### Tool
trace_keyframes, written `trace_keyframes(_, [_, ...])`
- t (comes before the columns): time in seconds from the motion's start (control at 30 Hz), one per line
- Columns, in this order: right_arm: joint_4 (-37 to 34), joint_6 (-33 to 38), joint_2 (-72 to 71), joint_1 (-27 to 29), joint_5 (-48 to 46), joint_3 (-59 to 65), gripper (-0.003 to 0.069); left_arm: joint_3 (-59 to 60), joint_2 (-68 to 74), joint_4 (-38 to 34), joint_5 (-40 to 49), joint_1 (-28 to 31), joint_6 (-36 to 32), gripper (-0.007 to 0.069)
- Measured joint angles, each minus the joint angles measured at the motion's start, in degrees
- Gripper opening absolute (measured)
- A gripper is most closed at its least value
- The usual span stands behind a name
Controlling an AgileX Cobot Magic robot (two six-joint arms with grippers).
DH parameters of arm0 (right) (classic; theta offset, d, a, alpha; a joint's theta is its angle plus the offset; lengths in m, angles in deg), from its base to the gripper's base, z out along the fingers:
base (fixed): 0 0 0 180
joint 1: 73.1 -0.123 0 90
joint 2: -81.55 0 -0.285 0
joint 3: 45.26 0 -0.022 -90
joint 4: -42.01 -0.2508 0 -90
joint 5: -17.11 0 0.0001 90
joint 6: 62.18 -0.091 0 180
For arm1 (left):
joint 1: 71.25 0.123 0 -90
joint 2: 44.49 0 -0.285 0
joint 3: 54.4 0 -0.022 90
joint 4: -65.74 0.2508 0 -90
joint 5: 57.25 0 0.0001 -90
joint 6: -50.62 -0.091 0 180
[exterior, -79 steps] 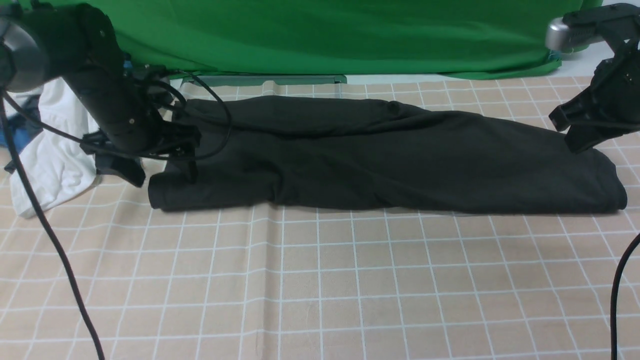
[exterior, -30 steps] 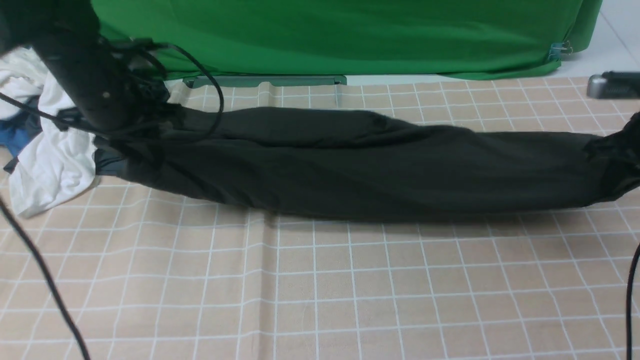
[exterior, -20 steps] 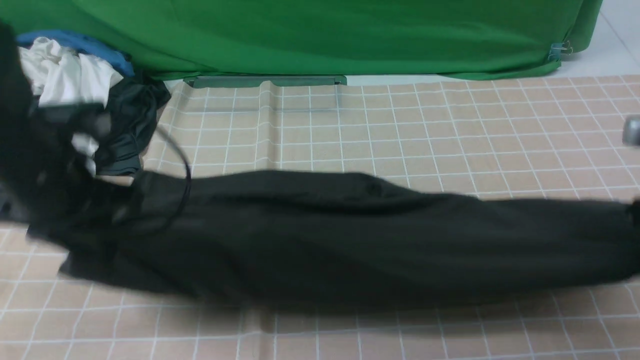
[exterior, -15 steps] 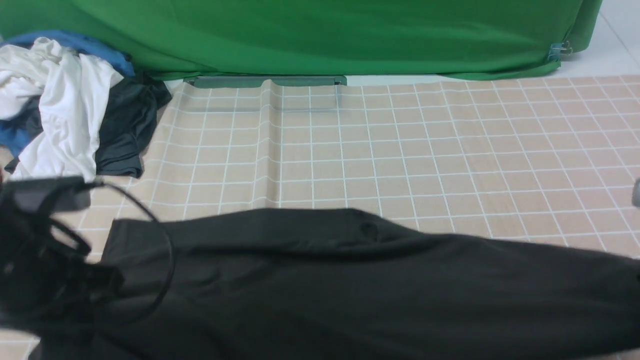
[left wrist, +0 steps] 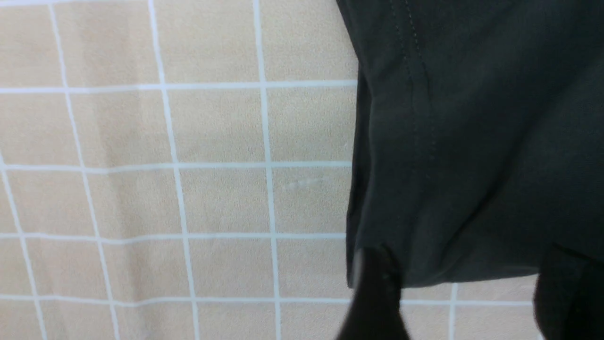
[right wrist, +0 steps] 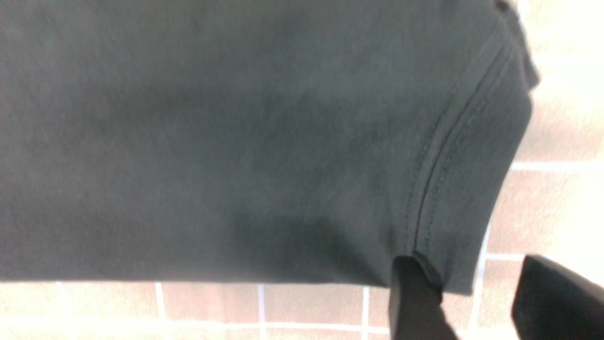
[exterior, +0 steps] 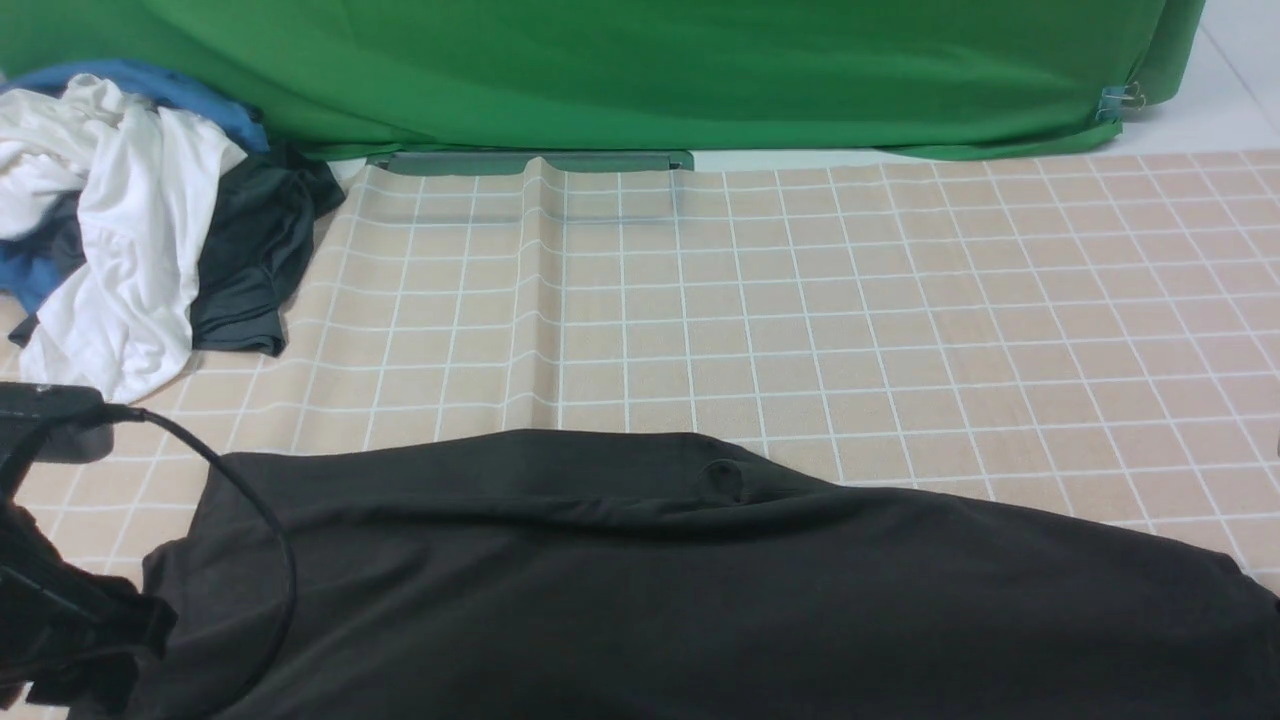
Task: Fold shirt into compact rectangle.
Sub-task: 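Fold the black garment in half by bringing its near edge over to the far edge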
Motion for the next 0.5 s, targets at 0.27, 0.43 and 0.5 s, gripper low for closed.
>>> trace_keyframes(0.27, [0.0,-1.9,0.0,0.0,0.3,0.0,0.0341,-2.4,1.4,-11.5,-8.4,0.0,-2.1,0.0445])
trace_keyframes(0.43, [0.0,-2.0,0.0,0.0,2.0,0.0,0.0341,-2.5,10.1,-13.8,-12.6,-0.7,-5.4,0.0152])
trace_keyframes(0.5, [0.0,-2.0,0.0,0.0,2.2,0.0,0.0341,-2.6,14.1,-12.4,-13.3,-0.7,-5.8,0.0064])
